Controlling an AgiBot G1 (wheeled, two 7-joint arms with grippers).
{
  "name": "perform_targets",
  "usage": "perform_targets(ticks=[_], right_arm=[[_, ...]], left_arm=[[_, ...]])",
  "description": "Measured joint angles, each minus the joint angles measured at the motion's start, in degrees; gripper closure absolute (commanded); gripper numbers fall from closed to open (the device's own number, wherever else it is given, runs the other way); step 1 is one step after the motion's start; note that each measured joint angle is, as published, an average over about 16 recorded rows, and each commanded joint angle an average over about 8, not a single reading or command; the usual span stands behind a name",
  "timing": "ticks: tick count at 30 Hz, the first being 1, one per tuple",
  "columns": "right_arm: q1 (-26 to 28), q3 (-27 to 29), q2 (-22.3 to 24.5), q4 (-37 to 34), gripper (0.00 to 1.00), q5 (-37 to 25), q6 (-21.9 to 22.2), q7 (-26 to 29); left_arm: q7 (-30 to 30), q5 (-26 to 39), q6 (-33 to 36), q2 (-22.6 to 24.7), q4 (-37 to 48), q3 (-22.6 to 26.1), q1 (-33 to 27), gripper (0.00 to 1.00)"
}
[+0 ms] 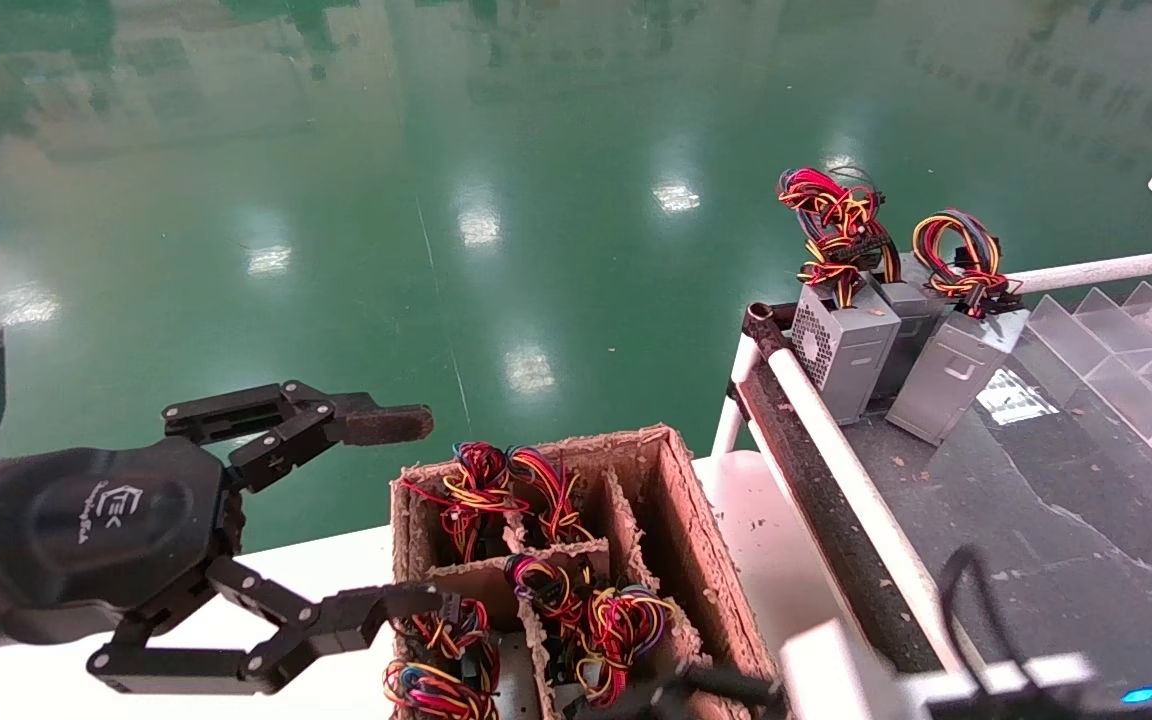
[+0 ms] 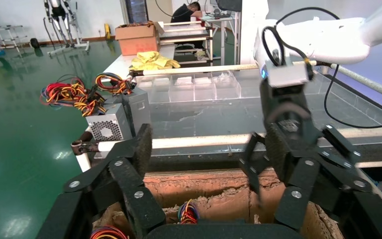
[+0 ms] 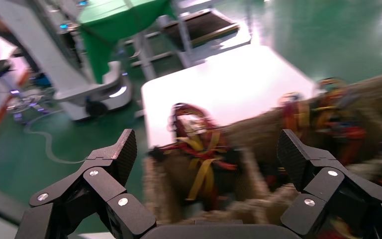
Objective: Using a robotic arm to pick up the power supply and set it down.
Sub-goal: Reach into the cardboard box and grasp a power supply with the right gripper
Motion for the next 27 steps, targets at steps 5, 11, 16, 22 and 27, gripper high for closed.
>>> perform_targets(ticks=[5, 11, 16, 22, 27], right_arm=[[-0.7, -2.2, -2.2, 0.9, 0.38, -1.8, 0.1, -0.7], [-1.4, -4.1, -5.1, 1.4, 1.0, -4.1, 1.5, -2.9], [-1.8, -4.9, -7.6, 1.8, 1.0, -5.9, 3.2, -5.7], [-2.4, -5.5, -10.6, 2.1, 1.0, -7.6, 4.7, -10.0], [-3.0, -6.1, -12.9, 2.1, 1.0, -8.2, 4.8, -13.4]], left_arm=[[0.0, 0.0, 0.0, 0.0, 0.0, 0.0, 0.0, 0.0], [0.0, 0.0, 0.0, 0.0, 0.0, 0.0, 0.0, 0.0], [0.0, 0.0, 0.0, 0.0, 0.0, 0.0, 0.0, 0.0], [0.0, 0.0, 0.0, 0.0, 0.0, 0.0, 0.0, 0.0], [0.0, 0.0, 0.0, 0.0, 0.0, 0.0, 0.0, 0.0]])
